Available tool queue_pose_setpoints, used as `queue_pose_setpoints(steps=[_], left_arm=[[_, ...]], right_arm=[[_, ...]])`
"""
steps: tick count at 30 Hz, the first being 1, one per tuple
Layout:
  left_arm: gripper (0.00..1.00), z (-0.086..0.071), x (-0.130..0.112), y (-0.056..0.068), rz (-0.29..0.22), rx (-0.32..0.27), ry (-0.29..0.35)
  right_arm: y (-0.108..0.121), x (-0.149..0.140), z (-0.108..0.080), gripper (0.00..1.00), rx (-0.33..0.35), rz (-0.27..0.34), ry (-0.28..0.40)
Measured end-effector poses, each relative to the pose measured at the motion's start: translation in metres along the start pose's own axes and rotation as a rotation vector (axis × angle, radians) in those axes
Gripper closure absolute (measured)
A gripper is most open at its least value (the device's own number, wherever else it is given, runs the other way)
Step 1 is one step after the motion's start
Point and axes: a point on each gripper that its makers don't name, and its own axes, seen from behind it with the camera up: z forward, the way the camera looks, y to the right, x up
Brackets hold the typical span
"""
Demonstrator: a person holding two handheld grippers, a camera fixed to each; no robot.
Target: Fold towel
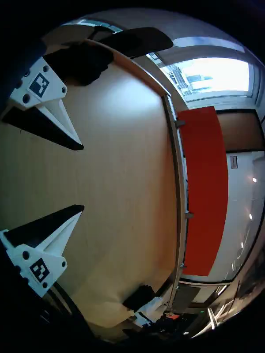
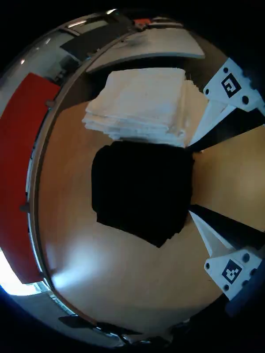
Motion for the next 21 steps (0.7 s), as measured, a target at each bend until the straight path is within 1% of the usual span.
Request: queue_pose_setpoints(steps=[3,9,12,15,21], left_arm=[[0.09,-0.001,0.0,-0.002,-0.004,0.0,0.003],[0.09,-0.001,0.0,-0.005,-0.016,0.003,0.009],[0.09,-0.002,0.001,-0.007,-0.019,0.006,0.011],[0.09,-0.003,0.001,-0.009,-0.022,0.011,0.014],[0.09,-0.003,0.002,-0.011,-0.034,0.015,0.018]], right_arm=[[-0.003,0.004,0.0,0.08,-0.001,0.037,0.009],[-0.007,0.013,0.0,0.08,-0.005,0.144,0.041],[-0.012,0.02,0.001,0.08,0.006,0.189,0.062],[-0.015,0.024,0.001,0.08,0.006,0.212,0.078],[-0.022,0.031,0.0,0.08,-0.008,0.221,0.108]])
